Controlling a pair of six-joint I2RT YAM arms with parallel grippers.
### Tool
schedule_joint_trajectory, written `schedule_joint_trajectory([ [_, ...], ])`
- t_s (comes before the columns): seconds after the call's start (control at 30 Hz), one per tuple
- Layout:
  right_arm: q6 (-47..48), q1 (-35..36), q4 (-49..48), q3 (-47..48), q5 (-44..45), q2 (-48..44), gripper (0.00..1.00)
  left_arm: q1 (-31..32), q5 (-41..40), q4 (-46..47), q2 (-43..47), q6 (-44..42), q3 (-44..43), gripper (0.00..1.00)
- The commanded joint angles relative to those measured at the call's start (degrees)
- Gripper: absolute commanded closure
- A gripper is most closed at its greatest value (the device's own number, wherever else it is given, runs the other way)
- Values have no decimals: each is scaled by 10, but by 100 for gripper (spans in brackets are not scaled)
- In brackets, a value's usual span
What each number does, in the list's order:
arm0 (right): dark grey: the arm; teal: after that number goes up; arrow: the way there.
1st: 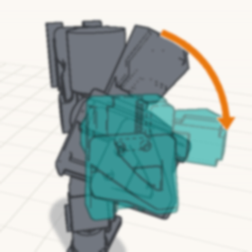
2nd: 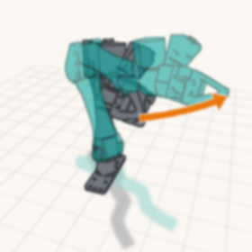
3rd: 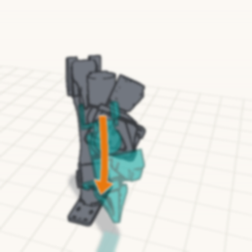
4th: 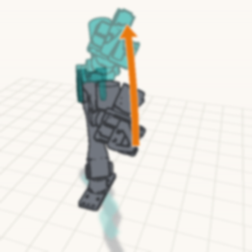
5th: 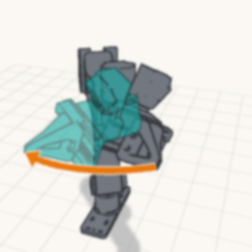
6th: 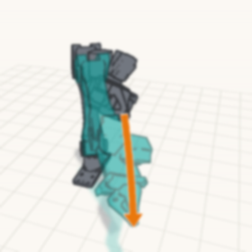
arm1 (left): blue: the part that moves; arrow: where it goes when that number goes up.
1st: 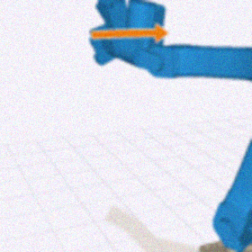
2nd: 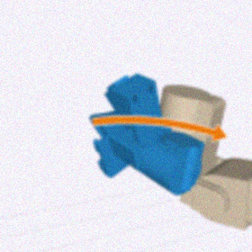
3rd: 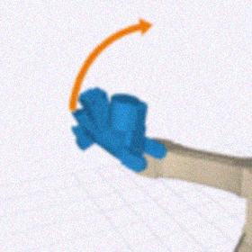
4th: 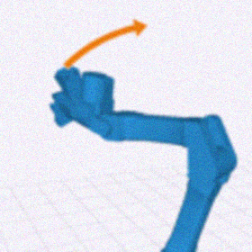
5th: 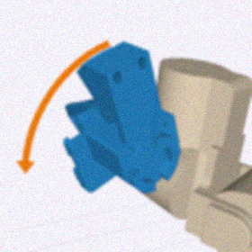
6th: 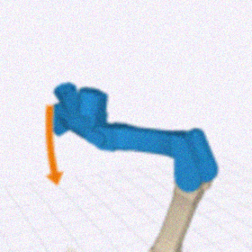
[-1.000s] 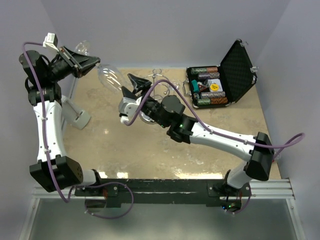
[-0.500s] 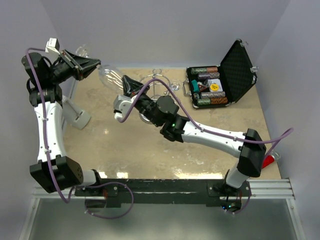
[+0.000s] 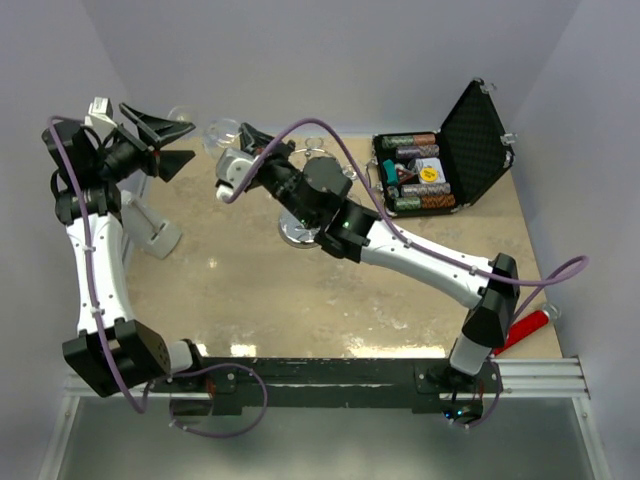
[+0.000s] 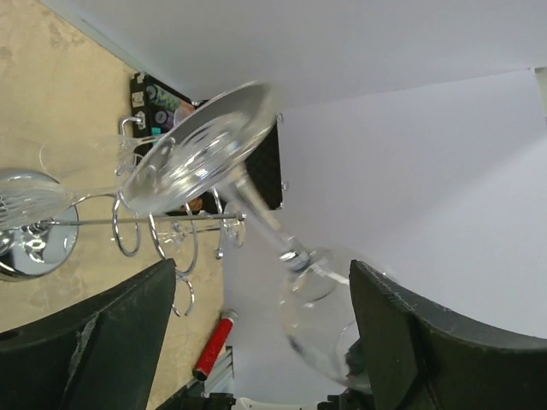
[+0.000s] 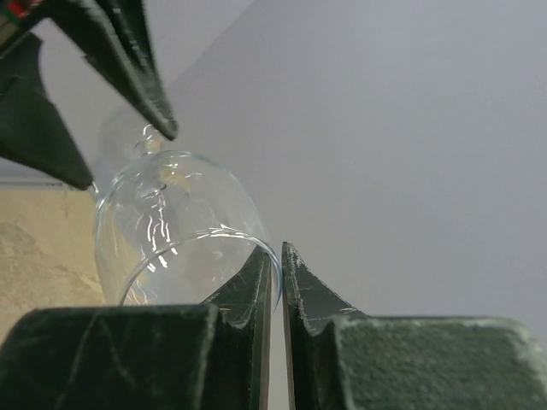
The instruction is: Take the wine glass off the wine glass rack
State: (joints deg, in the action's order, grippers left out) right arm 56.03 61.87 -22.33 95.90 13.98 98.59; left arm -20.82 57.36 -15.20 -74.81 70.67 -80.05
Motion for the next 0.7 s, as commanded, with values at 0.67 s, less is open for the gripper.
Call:
schedule_joint_trajectory([
  [0.67, -245, -336, 425, 332, 73, -47, 100, 3, -88, 15, 58, -409, 46, 0],
])
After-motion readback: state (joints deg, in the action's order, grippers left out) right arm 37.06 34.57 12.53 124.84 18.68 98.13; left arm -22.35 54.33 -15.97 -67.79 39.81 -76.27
